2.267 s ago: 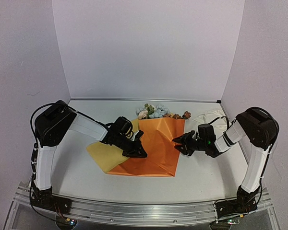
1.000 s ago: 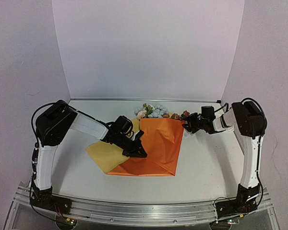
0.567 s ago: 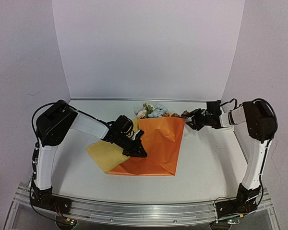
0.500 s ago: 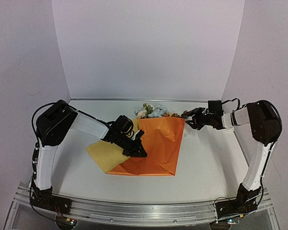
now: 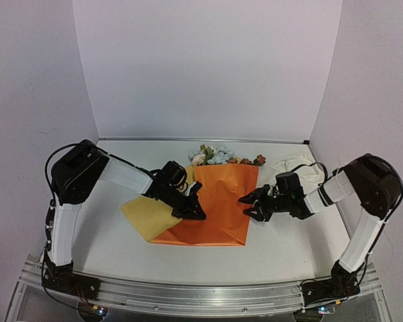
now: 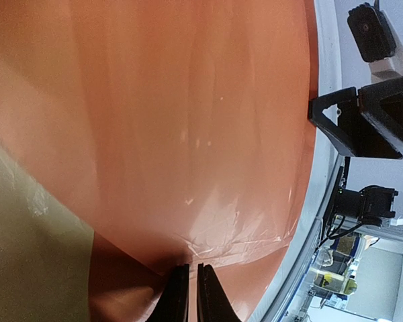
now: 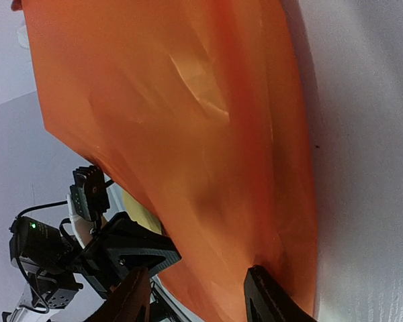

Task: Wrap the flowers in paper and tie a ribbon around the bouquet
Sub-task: Press the 2/3-folded wrapping paper at the center of the board.

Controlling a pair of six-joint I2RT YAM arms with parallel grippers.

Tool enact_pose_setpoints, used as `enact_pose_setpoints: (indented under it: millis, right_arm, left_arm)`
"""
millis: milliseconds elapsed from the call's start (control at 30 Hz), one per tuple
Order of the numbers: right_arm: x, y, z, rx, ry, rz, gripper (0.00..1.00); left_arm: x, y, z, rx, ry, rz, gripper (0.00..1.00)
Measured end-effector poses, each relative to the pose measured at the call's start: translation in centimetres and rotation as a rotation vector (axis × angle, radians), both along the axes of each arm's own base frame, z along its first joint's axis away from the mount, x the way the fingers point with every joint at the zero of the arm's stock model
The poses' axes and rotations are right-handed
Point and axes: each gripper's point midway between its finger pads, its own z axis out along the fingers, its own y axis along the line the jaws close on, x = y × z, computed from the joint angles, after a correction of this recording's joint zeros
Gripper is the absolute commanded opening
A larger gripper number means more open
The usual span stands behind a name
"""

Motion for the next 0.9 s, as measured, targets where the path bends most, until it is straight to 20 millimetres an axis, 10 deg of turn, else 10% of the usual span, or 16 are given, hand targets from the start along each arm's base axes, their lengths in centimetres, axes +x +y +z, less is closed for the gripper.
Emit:
enact_pose_setpoints:
  millis: [433, 900]
  right_arm:
    - [1.7, -1.9, -1.5, -0.062, -0.070, -0.100, 0.50]
    - [9.2, -5.0, -1.2, -0.047, -0.098, -0.242, 0.52]
  left_arm:
    - [0.0, 0.0, 0.0, -0.001, -0.005, -0.003, 0.08]
    - [0.0, 0.0, 0.0, -0.001, -0.005, -0.003, 0.07]
